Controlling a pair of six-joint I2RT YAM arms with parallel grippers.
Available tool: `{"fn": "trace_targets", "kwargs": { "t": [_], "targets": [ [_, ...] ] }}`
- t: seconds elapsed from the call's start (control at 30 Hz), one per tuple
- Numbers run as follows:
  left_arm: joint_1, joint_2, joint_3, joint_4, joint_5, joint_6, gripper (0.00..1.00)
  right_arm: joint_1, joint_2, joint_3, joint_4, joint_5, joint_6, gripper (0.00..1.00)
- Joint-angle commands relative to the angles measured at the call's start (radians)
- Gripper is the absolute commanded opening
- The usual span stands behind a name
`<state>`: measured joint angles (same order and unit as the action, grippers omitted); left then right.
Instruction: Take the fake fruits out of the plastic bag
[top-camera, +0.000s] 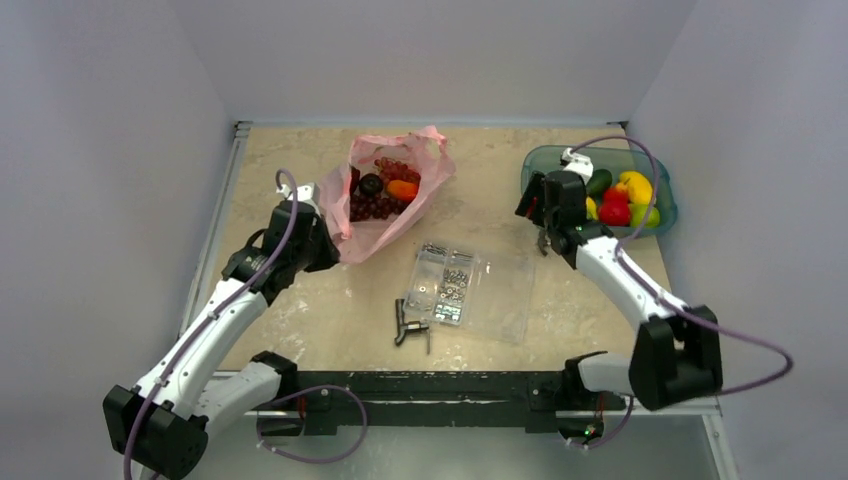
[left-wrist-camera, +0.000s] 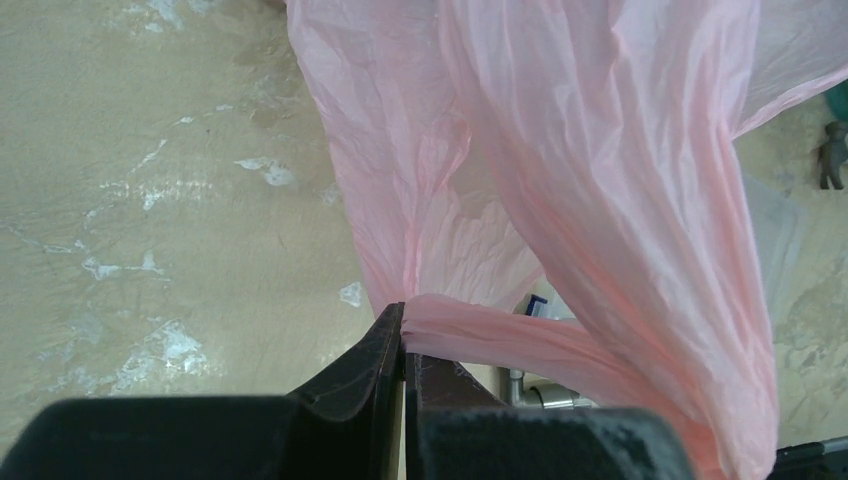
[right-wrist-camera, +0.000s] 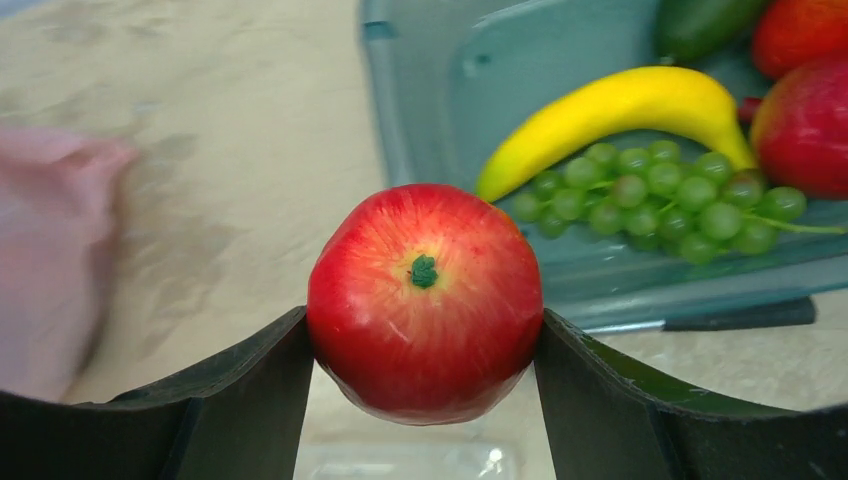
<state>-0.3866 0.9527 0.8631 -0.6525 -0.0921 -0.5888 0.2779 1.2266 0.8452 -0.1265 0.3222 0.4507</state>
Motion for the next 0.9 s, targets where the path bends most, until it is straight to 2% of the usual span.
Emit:
{"fn": "trace_targets", "kwargs": {
  "t": [0.0, 0.13, 0.33, 0.5, 0.57, 0.73, 0.87],
  "targets": [
    [0.005, -0.006, 0.039, 0.0, 0.022, 0.077, 0.0, -0.115, 0.239, 0.198, -0.003, 0.097, -0.051, 0.0],
    [0.004, -0.017, 0.037, 0.011, 0.025, 0.113, 0.0, -0.177, 0.438, 0.385, -0.062, 0.046, -0.068, 0.0],
    [0.003, 0.003, 0.075, -0.01, 0.034, 0.163, 0.0, -0.188, 0.591, 0.513, -0.067, 0.065, -0.096, 0.02],
    [0.003, 0.038, 0.165, -0.074, 0.07, 0.209, 0.0, -0.196, 0.667, 0.561, -0.034, 0.023, -0.122, 0.18],
    [0.003, 0.052, 0.181, -0.074, 0.044, 0.242, 0.0, -0.196, 0.692, 0.583, -0.047, 0.012, -0.121, 0.25],
    [0.003, 0.072, 0.168, -0.076, -0.034, 0.274, 0.0, -0.195, 0.7, 0.558, -0.022, -0.003, -0.127, 0.58],
    [0.003, 0.061, 0.119, -0.045, -0.029, 0.286, 0.0, -0.196, 0.692, 0.539, -0.022, -0.013, -0.122, 0.75]
  ]
}}
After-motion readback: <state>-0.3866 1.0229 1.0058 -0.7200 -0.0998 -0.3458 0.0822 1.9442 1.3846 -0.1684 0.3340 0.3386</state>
